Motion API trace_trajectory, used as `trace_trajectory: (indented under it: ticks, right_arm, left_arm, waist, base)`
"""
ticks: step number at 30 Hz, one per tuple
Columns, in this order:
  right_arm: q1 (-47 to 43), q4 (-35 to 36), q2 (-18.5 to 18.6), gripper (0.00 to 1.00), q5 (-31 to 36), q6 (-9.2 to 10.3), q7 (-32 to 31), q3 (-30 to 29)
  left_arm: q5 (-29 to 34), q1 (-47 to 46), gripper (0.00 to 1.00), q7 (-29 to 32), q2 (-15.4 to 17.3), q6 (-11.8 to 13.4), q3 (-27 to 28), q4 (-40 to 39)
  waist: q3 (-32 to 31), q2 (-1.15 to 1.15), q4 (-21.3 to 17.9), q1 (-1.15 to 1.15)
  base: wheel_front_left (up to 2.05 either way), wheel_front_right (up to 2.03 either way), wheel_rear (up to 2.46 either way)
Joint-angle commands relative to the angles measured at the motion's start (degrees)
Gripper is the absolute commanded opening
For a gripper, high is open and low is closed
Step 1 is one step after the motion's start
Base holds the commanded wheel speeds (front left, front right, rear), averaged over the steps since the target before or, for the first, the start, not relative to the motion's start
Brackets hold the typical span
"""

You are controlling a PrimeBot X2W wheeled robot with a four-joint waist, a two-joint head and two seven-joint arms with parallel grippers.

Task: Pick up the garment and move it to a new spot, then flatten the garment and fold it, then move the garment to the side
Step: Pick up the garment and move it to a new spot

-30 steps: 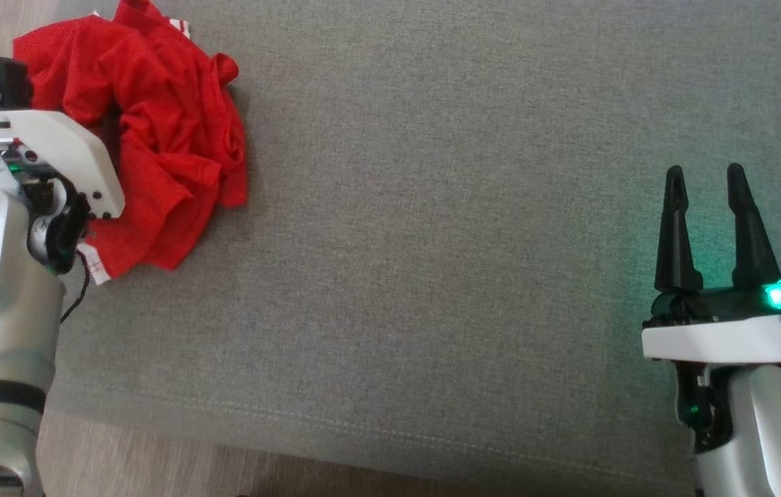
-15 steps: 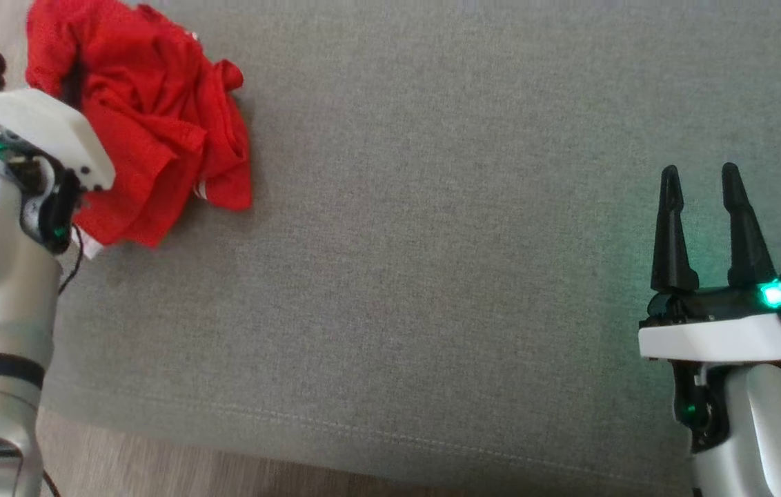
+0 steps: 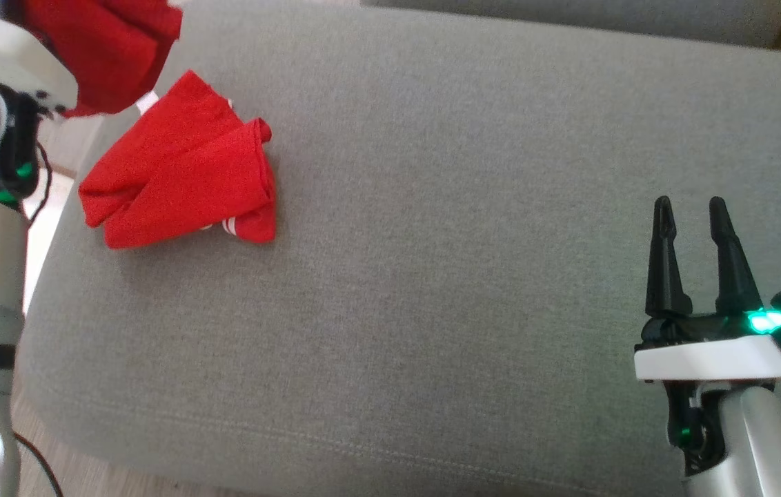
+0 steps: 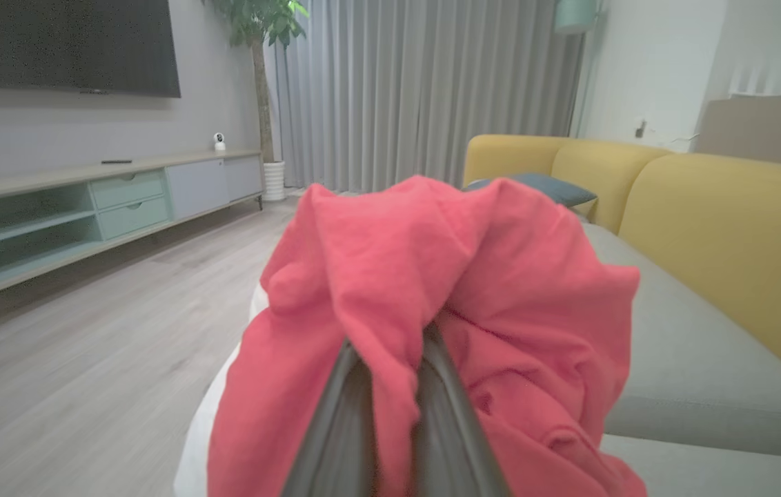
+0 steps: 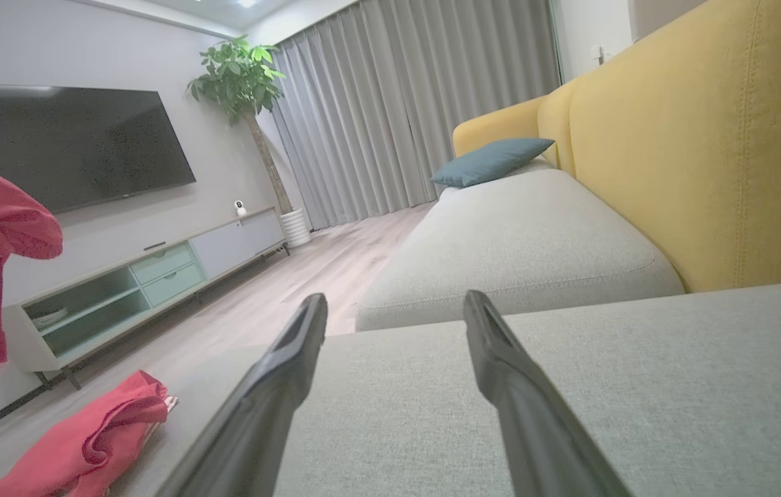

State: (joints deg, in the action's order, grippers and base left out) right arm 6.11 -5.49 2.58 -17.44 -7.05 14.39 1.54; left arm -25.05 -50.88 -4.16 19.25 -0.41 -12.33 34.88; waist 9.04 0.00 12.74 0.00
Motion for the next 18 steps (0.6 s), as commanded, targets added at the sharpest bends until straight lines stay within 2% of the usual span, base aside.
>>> trace_trajectory:
  ticks: [1, 5, 10, 17, 18]
  right_arm:
    - [0.4, 1.7, 0.3, 1.0, -0.4, -0.44, 0.6, 1.6]
    - [-0.1, 1.7, 0.3, 1.0, -1.4, -0.44, 0.6, 1.6]
    - [0.1, 2.2, 0.3, 1.0, -2.1, -0.44, 0.6, 1.3]
    - [2.5, 3.7, 0.3, 1.0, -4.0, -0.44, 0.6, 1.2]
    - [3.2, 4.5, 0.3, 1.0, -4.0, -0.44, 0.6, 1.1]
  left_arm:
    - [-0.3, -1.3, 0.0, 0.3, 3.3, 0.3, 1.9, -2.7]
    - [-1.1, 1.2, 0.0, 2.6, 2.9, 2.1, 2.1, -10.8]
    - [-2.7, 5.5, 0.0, 6.6, 0.5, 3.9, 1.0, -20.3]
    - [-4.6, 11.9, 0.0, 9.4, -4.0, 6.7, -1.3, -29.4]
    - [-5.8, 13.1, 0.0, 9.7, -6.2, 7.5, -1.8, -30.3]
  waist:
    - [-1.3, 0.0, -0.4, 0.0]
    - [-2.6, 0.0, -1.4, 0.0]
    - [-2.9, 0.0, -3.7, 0.0]
    - [-1.3, 0.0, -10.5, 0.0]
    - [-0.4, 0.0, -12.9, 0.0]
  base:
    - [0.0, 0.0, 0.0]
    - [0.0, 0.0, 0.0]
    - [0.0, 0.0, 0.0]
    - [0.0, 0.0, 0.0]
    - [0.0, 0.0, 0.0]
